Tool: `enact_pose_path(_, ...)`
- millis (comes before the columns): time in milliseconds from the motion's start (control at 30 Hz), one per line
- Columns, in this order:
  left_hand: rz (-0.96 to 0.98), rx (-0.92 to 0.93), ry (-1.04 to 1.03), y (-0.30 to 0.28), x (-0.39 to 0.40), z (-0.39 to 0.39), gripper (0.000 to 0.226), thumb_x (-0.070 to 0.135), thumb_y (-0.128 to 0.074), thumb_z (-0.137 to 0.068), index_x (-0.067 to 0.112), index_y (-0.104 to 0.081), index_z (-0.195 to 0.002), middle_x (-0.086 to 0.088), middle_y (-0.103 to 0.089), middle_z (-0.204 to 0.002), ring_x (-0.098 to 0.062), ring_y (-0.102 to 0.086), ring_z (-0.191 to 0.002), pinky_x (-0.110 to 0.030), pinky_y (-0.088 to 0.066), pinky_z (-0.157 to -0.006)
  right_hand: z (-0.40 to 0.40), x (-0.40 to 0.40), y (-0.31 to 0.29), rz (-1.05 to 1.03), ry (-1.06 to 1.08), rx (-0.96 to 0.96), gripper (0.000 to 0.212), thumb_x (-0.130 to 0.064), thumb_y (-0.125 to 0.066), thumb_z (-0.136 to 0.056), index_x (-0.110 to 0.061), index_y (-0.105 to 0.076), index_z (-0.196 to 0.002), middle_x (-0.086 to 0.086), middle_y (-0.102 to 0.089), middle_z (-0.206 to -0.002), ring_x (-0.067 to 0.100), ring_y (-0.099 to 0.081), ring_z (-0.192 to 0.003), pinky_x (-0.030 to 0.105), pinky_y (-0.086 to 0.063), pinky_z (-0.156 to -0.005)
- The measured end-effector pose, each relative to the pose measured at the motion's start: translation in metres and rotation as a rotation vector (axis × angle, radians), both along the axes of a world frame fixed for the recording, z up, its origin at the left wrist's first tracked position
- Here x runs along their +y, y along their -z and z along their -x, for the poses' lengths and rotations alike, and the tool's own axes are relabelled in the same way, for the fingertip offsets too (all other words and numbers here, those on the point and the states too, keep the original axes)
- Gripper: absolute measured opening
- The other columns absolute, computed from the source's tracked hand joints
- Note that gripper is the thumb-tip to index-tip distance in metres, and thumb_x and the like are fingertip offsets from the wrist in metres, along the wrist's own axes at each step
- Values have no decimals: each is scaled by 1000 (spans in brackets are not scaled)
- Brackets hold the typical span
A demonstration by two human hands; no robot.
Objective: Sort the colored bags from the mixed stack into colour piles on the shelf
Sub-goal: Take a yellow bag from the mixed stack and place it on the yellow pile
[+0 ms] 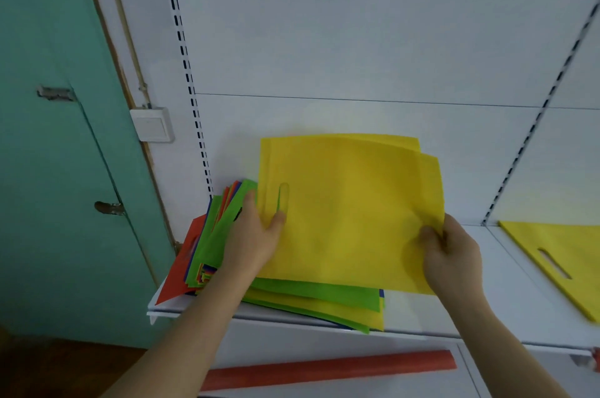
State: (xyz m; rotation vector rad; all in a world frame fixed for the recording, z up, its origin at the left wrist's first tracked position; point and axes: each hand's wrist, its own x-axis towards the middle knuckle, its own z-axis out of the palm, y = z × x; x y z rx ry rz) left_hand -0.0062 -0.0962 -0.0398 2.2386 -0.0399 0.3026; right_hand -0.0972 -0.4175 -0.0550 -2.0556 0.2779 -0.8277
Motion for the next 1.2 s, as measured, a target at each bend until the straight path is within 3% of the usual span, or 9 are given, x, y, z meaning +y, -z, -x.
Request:
enact_pose_path(67,316,32,24,-9,-3,-6,56,36,-66,-102,26,-46,-153,-2,-63,-144,-26,-64,-125,-55,-53,-104,6,-3,-2,-32,-3,-59,18,-26,-49,-94,-36,-62,-101,-13,-65,-81,6,-58,-71,32,-41,-59)
enact_pose_path(133,424,-88,28,-13,-10,-7,27,24,-64,-103,31,-63,-129,12,-75,-113,-17,-72,-98,-52,-60,-86,12,-5,-4,-48,2,-95,22,-27,-48,-96,-35,-64,-108,-12,-67,-84,6,-59,-75,32,-44,-62)
enact_pose_path(233,433,-257,56,-14,-20,-2,20,22,-57,-106,32,-65,-121,20,-74,-102,-1,-69,-86,-22,-53,-72,18,-9,-1,-45,53,-88,15,-35,-53,-100,-24,-62,-93,-3,-58,-73,13,-53,-66,35,-40,-59)
enact_pose_path(300,454,-261,131,-8,-27,4,18,23,-50,-110,29,-63,-121,17,-73,-101,1,-66,-85,-12,-46,-68,23,-9,4,-54,97,-46,29,-37,-58,-103,-20,-51,-81,3,-49,-67,16,-46,-60,37,-35,-57)
enact_pose_path(433,371,-207,202,11,-44,16,22,27,-43,-113,30,-64,-108,-3,-67,-87,-20,-54,-66,-31,-39,-60,34,-8,12,-98,89,86,30,-23,-51,-107,-29,-42,-80,-10,-49,-68,14,-45,-62,36,-33,-57)
enact_pose_path(633,331,-307,212,4,-89,25,19,26,-47,-112,32,-64,-106,1,-62,-71,-9,-43,-48,-31,-31,-47,70,-43,-4,-135,331,-60,28,-27,-59,-103,-51,-46,-114,-17,-65,-96,0,-63,-85,33,-46,-65)
enact_pose_path(800,327,-290,268,9,-165,58,38,16,-55,-106,27,-51,-143,15,-76,-104,-9,-56,-64,-33,-41,-63,131,-105,1,-192,531,-116,25,-32,-64,-98,-50,-48,-104,-17,-66,-101,-4,-62,-92,31,-45,-68)
enact_pose_path(967,319,-359,366,13,-257,98,36,12,-58,-104,29,-52,-136,6,-71,-113,-8,-66,-94,-29,-47,-74,202,-181,9,-92,642,-44,11,-34,-58,-101,-42,-63,-106,-26,-66,-93,-7,-59,-88,37,-49,-77)
enact_pose_path(1200,169,-338,445,33,-392,164,23,7,-55,-106,11,-66,-126,-5,-65,-124,-7,-56,-105,2,-33,-82,289,-306,14,95,518,163,57,-9,-56,-94,-28,-56,-148,-16,-53,-130,7,-49,-106,36,-44,-86)
